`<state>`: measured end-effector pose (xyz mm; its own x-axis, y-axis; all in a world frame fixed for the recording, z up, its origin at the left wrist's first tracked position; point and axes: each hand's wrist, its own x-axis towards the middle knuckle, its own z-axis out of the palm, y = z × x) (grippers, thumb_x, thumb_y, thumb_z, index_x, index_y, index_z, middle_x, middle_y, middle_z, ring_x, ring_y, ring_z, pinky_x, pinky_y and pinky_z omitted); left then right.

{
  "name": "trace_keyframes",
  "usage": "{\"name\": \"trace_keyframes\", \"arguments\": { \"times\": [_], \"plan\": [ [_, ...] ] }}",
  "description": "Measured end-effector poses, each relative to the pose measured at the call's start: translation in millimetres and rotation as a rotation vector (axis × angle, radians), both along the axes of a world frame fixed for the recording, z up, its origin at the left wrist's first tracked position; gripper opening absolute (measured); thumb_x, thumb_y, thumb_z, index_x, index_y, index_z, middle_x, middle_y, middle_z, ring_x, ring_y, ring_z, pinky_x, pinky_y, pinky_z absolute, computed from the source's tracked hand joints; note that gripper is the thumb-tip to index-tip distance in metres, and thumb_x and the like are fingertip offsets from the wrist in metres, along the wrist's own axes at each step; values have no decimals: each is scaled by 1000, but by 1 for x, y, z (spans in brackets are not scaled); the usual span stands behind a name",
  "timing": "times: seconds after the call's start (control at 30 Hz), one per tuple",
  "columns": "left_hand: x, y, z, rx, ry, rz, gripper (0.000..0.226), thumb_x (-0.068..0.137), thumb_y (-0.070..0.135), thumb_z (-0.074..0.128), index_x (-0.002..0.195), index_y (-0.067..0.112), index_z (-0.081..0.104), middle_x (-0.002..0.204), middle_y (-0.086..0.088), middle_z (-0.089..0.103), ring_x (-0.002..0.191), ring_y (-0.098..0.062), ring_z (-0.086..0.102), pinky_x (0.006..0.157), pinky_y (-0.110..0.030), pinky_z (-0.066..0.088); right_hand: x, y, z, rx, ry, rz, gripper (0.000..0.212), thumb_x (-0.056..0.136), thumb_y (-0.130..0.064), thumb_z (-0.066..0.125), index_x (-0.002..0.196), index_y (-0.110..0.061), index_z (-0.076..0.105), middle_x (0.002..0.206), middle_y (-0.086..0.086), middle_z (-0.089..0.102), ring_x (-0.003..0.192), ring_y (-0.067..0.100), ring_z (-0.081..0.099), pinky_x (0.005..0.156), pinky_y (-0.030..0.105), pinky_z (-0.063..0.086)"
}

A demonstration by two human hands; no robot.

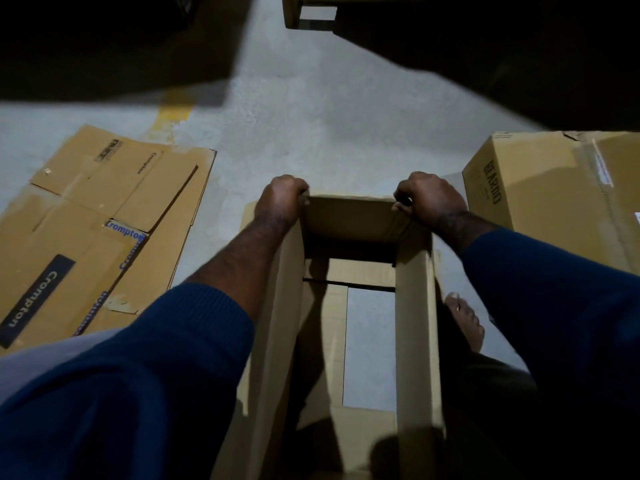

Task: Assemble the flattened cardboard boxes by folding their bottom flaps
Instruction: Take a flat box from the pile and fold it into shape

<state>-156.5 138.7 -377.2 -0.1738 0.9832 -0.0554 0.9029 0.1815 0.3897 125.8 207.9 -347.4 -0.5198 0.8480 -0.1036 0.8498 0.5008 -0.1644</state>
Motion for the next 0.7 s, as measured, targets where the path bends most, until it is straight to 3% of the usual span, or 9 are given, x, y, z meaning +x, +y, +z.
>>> {"name": "trace_keyframes", "arguments": {
  "times": [0.1,0.37,0.47,0.53,0.57,0.63,0.7],
  "plan": [
    [1,1,2,-19,-12,25,12,92,13,68,103,12,74,102,-10,66,96,-29,63,81,-38,54,-7,-7,-4,14,16,-45,16,94,-25,72,105,-13,71,107,10,62,93,26,59,76,36,50],
    [4,7,5,-33,-16,53,7,92,8,64,89,14,66,100,-8,66,92,-26,60,68,-32,41,-18,0,1,-7,-67,-76,17,95,-25,72,106,-13,72,106,11,66,96,29,63,79,38,52],
    [4,4,1,5,-23,48,11,93,8,62,97,11,71,102,-10,68,97,-29,63,71,-31,40,-17,-2,-1,-8,-47,-97,17,95,-25,72,106,-12,71,105,12,65,96,30,63,80,41,55],
    [7,-5,-7,3,-65,69,23,95,6,58,114,12,70,118,-12,67,120,-33,59,84,-34,47,-14,-10,-7,-1,34,-139,18,97,-22,67,110,-11,69,109,12,64,99,29,60,84,42,55],
    [9,-13,-11,1,-121,96,37,96,5,58,132,13,63,136,-12,61,137,-32,48,101,-38,46,-12,-19,-13,-17,87,-183,22,98,-20,64,118,-11,67,117,13,62,106,29,58,90,43,54],
    [15,-33,-10,-24,-184,181,70,96,6,61,158,14,28,164,-10,31,155,-27,18,124,-43,25,-10,-45,-26,-65,178,-291,46,99,-14,59,144,-13,51,146,15,47,133,30,45,111,46,44],
    [22,-55,-10,-82,-179,257,83,99,14,60,162,10,6,170,-10,8,157,-27,4,127,-41,14,-9,-75,-32,-94,241,-380,72,96,-4,58,159,-14,27,166,12,22,151,31,24,123,47,29]
  ]
}}
